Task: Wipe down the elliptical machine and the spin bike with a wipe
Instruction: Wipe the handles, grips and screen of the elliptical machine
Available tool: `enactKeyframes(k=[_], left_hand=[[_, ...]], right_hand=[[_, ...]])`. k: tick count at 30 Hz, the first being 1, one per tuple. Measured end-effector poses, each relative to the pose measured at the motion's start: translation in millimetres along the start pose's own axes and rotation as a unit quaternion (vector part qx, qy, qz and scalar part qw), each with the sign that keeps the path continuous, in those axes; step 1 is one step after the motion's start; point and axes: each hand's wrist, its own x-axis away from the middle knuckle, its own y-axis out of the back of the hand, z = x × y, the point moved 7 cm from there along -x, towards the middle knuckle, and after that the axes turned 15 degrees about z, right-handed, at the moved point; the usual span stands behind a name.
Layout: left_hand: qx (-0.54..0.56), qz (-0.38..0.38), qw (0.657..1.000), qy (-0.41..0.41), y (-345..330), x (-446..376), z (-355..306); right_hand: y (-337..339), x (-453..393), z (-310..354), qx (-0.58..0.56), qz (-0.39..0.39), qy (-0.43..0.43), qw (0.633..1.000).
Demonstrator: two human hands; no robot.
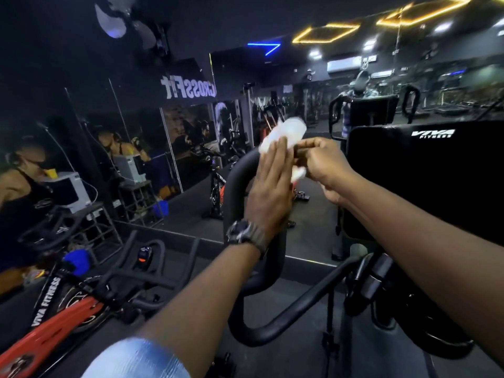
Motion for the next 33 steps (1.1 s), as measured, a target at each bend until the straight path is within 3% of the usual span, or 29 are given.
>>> enactKeyframes(k=[3, 5, 8, 11, 16, 19, 21, 23, 25, 30, 33], left_hand=[[-0.086, 0.068, 0.988, -0.109, -23.6, 55.7, -9.5], [-0.150, 0.102, 0.971, -0.155, -19.4, 44.8, -7.7], [-0.212, 0.106, 0.962, -0.139, 2.3, -1.7, -5.1], [-0.196, 0.094, 0.970, -0.104, 1.4, -8.2, -9.2], [-0.112, 0.150, 0.966, -0.180, -44.3, 118.5, -14.4], [0.000, 0.111, 0.987, -0.113, -41.0, 114.6, -6.7], [0.129, 0.045, 0.990, 0.020, -23.9, 77.7, 1.0], [0.262, -0.038, 0.950, 0.163, -9.4, 46.5, 8.9], [0.299, -0.094, 0.926, 0.210, -9.8, 41.1, 2.9], [0.330, -0.004, 0.889, 0.316, -54.2, 139.3, -5.6], [0.389, 0.014, 0.858, 0.334, -46.7, 126.0, 7.0]], right_hand=[[-1.4, 3.7, -3.2, -0.001, 0.016, 0.009, 1.000], [-2.6, 3.9, -3.1, 0.008, 0.030, 0.009, 0.999], [-1.2, 5.9, 6.6, 0.045, 0.035, 0.006, 0.998], [4.1, 10.8, 16.4, 0.081, 0.050, -0.017, 0.995], [1.6, 20.2, 20.4, 0.153, 0.075, -0.005, 0.985], [-3.2, 22.8, 17.6, 0.174, 0.064, 0.009, 0.983], [-7.1, 22.4, 17.8, 0.178, 0.054, 0.005, 0.982], [-7.6, 22.9, 19.6, 0.187, 0.048, -0.006, 0.981], [-7.6, 25.0, 20.3, 0.192, 0.051, -0.012, 0.980], [-14.1, 35.6, 17.6, 0.182, 0.075, -0.020, 0.980], [-18.3, 39.0, 18.3, 0.184, 0.073, -0.017, 0.980]])
